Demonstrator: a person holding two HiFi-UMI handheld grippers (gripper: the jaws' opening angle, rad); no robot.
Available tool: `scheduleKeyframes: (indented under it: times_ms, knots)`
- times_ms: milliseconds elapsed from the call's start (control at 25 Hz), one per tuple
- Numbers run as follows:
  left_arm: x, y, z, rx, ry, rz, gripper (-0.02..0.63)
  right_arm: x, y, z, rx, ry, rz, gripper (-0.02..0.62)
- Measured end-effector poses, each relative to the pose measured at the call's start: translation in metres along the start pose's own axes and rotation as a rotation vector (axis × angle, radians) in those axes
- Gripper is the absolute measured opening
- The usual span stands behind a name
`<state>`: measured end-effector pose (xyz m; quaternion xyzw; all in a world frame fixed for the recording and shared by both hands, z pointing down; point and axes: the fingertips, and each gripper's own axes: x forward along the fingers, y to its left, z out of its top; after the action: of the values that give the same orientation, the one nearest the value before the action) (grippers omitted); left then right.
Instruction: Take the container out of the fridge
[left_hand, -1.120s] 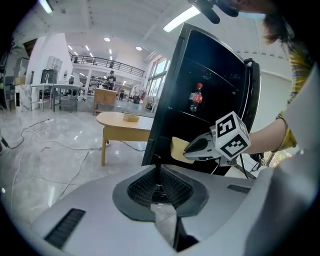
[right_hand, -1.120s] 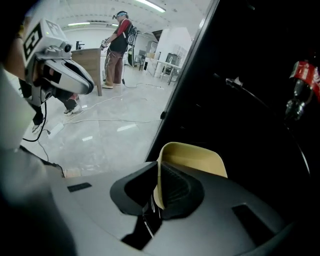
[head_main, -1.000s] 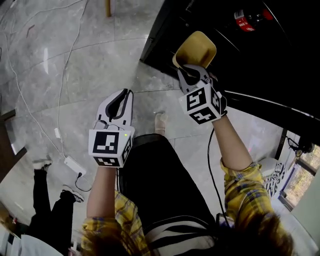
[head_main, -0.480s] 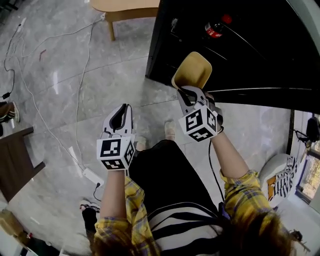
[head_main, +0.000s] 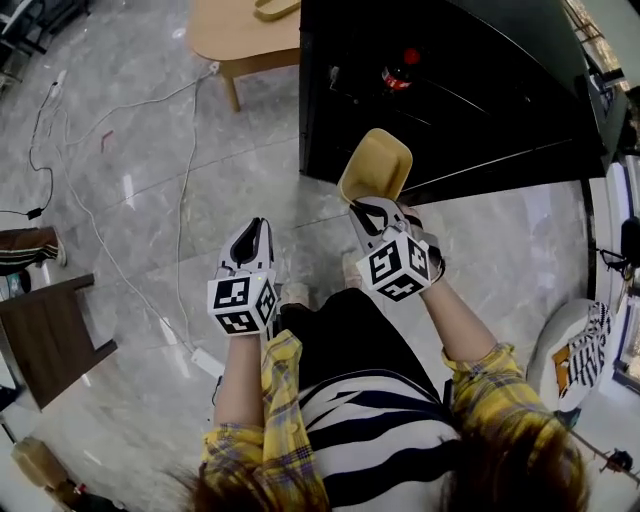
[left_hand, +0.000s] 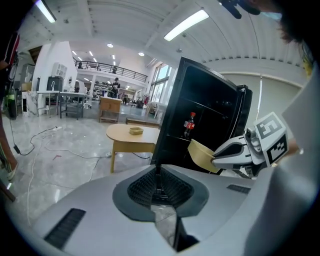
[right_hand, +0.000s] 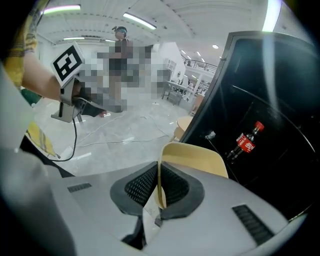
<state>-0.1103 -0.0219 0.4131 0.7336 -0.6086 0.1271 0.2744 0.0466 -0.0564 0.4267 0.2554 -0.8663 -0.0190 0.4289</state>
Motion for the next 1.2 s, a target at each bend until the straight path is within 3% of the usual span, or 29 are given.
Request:
scheduleKeyframes:
  times_ms: [480,1200]
  knots:
    - [-0.035,-0.016,0.019,0.077,-0.014,-0.038,0.040,-0.061,0.012,0.006,0.057,-0.017,-0.014,0.041]
    - [-0.061,-0.024,0.032,0.123,-0.034,-0.045,0.040,-0.089,0.026,0.005,0.097,-0.031,-0.043,0.041]
